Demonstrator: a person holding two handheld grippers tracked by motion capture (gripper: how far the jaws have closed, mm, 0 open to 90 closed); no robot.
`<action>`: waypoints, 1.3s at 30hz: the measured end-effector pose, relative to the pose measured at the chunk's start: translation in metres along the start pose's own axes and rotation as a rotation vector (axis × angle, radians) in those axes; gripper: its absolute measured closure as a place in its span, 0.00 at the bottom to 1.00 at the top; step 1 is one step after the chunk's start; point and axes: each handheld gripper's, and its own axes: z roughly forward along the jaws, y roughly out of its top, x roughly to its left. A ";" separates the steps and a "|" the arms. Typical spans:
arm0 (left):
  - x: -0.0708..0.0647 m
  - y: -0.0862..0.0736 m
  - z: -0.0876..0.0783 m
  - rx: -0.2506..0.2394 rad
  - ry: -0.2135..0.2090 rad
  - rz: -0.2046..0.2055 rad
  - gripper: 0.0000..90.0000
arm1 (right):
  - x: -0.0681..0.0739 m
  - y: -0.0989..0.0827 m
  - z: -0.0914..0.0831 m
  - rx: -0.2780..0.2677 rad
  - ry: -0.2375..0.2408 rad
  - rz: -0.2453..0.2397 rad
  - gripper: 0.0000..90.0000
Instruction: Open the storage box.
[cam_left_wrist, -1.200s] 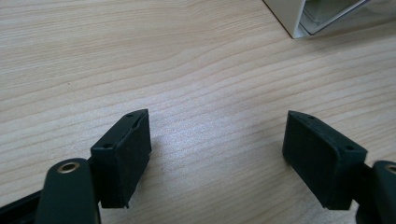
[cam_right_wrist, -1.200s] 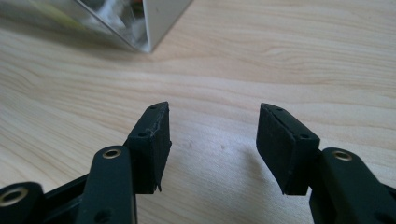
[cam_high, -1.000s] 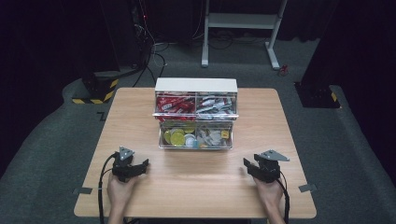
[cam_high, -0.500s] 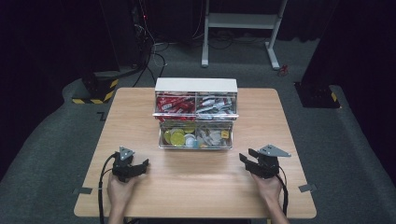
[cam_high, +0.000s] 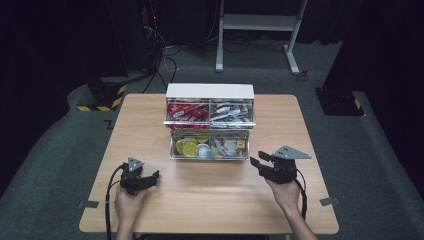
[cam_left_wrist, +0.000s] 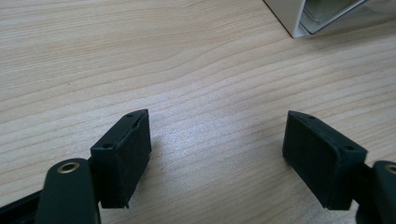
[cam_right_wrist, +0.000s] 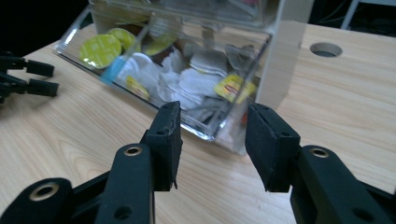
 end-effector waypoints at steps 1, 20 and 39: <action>0.000 0.000 0.000 0.001 0.000 0.000 0.27 | 0.001 0.002 0.000 -0.002 0.004 -0.002 0.62; 0.000 0.000 0.000 0.003 -0.003 -0.003 0.27 | 0.008 0.045 0.004 -0.023 0.080 -0.028 0.68; 0.000 0.000 0.000 -0.001 0.003 -0.003 0.28 | 0.020 0.076 0.014 -0.030 0.129 -0.089 0.75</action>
